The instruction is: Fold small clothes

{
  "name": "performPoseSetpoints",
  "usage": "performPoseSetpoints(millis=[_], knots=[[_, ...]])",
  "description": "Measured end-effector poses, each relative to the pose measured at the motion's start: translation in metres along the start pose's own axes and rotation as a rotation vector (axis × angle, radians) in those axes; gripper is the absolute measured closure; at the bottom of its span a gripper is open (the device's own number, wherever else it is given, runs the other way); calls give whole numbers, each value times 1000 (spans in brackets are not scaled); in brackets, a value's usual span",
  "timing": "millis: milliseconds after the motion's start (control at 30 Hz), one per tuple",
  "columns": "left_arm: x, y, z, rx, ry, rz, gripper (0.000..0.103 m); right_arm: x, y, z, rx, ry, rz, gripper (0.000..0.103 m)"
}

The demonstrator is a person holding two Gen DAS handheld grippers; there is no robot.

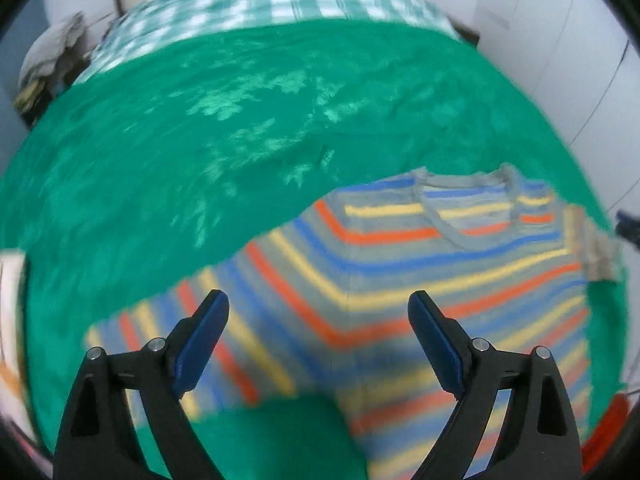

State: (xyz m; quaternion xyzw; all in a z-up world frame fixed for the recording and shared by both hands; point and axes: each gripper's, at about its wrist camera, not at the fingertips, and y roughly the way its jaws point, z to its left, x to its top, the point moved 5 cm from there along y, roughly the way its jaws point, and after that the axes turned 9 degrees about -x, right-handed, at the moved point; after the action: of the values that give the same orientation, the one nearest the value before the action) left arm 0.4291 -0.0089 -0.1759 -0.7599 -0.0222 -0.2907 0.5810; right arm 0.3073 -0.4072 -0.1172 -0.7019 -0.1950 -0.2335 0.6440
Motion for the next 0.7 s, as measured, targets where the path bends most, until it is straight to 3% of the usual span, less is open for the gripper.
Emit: performPoseSetpoints(millis=[133,267,333,433,467,500,533,600,700], knots=[[23,47,17,61,-28,40,12,35,56,39,46,-136,69,26],[29,77,16,-85,-5,111,12,55,108,68,78,-261,140,26],[29,95,10,-54,69,157,11,63,128,71,79,-295,163,26],[23,107,4,-24,105,190,13,58,158,71,68,-306,231,26],[23,103,1,-42,97,156,41,54,162,70,77,-300,255,30],[25,100,-2,-70,90,144,94,50,167,71,90,-300,279,53],[27,97,-6,-72,88,142,97,48,166,73,66,-324,269,98],[35,85,-15,52,174,65,100,50,156,80,41,-355,230,96],[43,70,-20,148,191,-36,100,58,138,89,-86,-425,125,96]])
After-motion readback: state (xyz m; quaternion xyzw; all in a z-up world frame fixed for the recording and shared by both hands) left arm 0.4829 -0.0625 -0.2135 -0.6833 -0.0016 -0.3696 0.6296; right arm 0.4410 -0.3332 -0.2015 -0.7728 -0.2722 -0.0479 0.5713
